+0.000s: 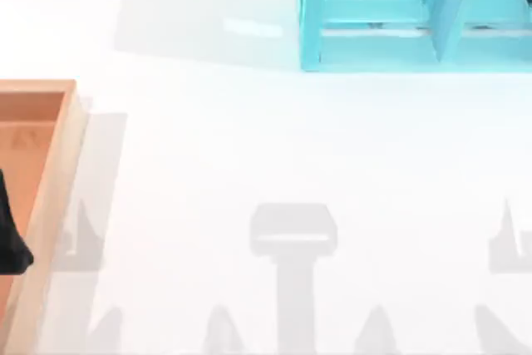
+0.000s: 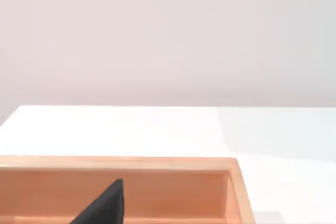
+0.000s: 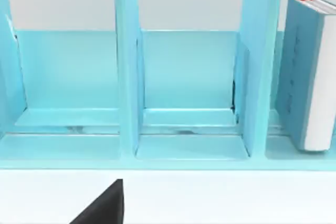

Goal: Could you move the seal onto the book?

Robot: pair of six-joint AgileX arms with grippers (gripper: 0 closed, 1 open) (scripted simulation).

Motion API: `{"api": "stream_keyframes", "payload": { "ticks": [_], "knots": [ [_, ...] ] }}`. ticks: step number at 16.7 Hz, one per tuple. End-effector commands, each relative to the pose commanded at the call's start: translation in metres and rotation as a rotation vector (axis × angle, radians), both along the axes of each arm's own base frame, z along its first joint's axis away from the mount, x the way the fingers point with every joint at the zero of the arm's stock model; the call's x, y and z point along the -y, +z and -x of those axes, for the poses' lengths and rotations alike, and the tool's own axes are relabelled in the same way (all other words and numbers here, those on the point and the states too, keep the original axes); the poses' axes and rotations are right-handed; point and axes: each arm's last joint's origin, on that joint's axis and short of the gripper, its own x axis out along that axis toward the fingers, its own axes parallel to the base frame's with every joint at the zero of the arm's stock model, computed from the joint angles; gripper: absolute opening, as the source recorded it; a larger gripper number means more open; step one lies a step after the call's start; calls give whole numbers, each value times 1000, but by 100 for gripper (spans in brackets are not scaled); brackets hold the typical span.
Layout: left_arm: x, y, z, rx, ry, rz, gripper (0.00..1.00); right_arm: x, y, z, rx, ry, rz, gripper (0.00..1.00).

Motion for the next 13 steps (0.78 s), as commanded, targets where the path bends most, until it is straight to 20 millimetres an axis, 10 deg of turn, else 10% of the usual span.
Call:
{"api": "stream_keyframes", "payload": {
  "ticks": [8,13],
  "knots": [
    [0,0,0,0,0,0,100,5,42,-10,73,-14,14,100],
    [0,0,0,0,0,0,100,21,82,-64,61,-24,29,100]
  ]
}}
